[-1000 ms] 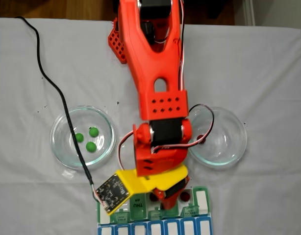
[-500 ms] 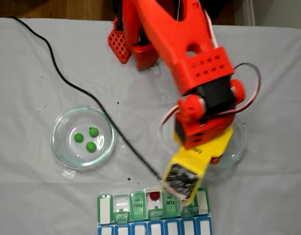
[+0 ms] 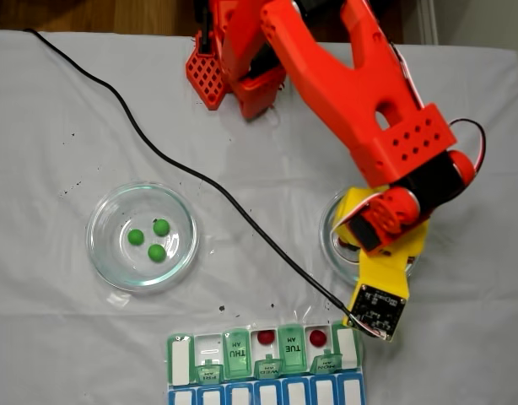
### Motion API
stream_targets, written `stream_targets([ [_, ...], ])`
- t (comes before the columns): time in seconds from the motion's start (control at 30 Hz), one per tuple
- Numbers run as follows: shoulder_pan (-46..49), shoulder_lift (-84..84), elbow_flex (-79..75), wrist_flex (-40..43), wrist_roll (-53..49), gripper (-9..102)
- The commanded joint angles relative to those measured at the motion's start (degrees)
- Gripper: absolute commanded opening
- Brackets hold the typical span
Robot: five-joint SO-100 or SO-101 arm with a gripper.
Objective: Sort medicines into box.
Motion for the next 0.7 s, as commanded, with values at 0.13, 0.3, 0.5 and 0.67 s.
stream_targets([
  [0.13, -1.2, 1.6, -6.5, 2.7, 2.3, 5],
  [0.3, -2.0, 2.0, -3.5, 1.1, 3.1, 9],
  [0.5, -2.1, 3.1, 0.0, -1.2, 4.0, 15],
  [0.67, -1.7, 3.1, 2.5, -3.5, 4.4, 19],
])
